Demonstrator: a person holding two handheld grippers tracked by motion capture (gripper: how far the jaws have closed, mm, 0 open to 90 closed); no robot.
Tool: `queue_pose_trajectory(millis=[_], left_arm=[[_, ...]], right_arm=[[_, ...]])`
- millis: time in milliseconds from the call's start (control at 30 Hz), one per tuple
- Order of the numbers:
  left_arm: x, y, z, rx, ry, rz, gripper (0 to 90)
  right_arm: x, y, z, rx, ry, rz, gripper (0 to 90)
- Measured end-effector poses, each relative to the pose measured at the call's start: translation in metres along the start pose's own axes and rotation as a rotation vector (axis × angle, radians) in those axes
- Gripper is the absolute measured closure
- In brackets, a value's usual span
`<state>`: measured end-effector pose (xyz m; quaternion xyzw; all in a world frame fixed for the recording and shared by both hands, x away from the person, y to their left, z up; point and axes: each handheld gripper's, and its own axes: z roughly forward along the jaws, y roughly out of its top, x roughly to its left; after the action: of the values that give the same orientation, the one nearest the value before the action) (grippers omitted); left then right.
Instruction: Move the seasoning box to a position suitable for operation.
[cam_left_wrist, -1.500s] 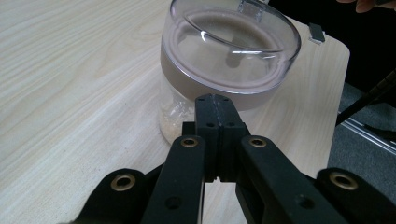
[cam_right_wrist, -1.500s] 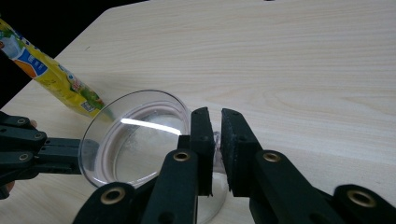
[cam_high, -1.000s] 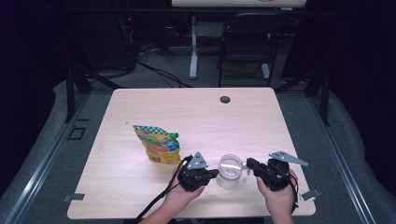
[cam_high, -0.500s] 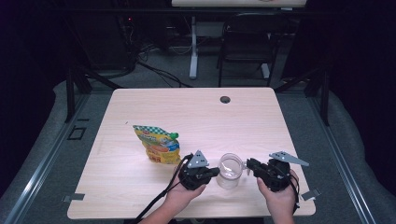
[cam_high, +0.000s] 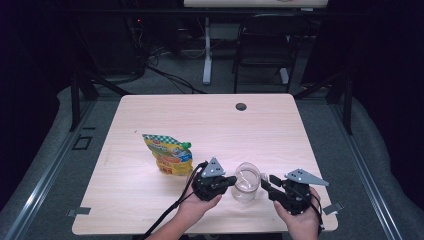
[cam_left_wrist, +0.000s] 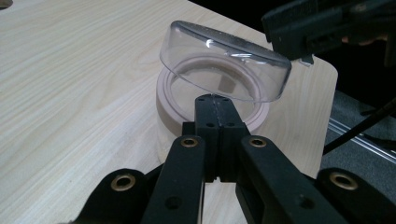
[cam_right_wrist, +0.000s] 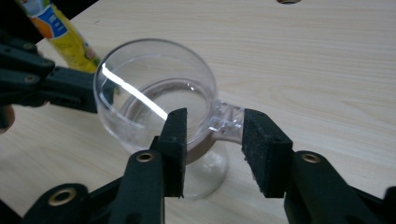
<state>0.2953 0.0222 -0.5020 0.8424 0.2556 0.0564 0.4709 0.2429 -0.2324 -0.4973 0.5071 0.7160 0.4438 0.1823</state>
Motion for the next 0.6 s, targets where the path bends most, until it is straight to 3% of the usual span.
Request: queue_pose_trajectory(millis=[267, 600], left_arm=[[-0.001, 0.005, -0.001, 0.001, -0.006, -0.006, 90.0], [-0.003, 0.01, -0.004, -0.006, 0.003, 0.011, 90.0]], right_arm=[[0.005, -0.008, -0.004, 0.005, 0.015, -0.017, 53.7], [0.012, -0.012, 0.0, 0.045, -0.014, -0.077, 50.6]])
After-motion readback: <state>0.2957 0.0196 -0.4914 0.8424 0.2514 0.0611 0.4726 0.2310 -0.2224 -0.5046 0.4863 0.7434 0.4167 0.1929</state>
